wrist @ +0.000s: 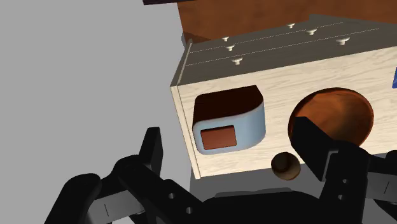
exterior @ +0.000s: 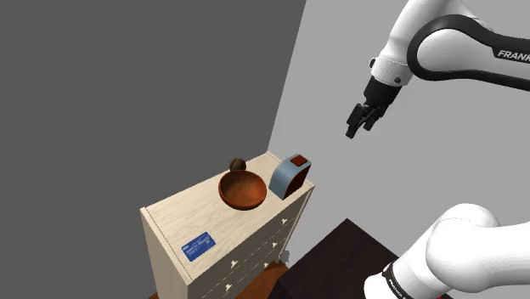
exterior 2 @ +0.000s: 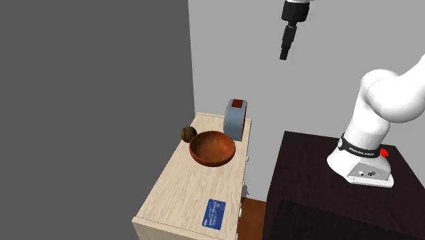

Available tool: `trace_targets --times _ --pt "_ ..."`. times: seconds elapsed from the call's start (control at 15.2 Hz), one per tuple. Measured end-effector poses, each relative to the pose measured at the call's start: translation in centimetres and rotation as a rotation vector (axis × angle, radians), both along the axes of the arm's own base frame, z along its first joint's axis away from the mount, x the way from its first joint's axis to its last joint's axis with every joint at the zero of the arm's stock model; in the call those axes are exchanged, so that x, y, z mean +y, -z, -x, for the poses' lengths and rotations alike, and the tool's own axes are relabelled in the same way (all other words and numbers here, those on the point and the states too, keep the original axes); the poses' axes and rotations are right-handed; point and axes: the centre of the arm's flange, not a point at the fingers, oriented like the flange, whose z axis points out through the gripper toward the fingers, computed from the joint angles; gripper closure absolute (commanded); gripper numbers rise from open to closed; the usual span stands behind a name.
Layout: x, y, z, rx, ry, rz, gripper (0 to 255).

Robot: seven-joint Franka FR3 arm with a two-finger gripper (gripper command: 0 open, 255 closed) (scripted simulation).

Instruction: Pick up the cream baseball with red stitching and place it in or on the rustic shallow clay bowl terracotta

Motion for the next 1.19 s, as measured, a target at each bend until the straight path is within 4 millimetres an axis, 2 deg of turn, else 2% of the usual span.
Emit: trace_targets --times 0.13,0.26,0.99,1.06,1.19 --pt "0.1 0.3 -0.4 -0.001 0.0 0.0 0" --pt "1.0 1.8 -1.5 -0.006 -0.001 0.001 0" --pt "6.6 11.5 -9.9 -0.045 -0.005 0.006 0" --pt "7.1 12.9 -10.9 -0.047 -0.006 0.006 0" --pt "8.3 14.2 -12.6 -0.055 -0.007 0.007 0"
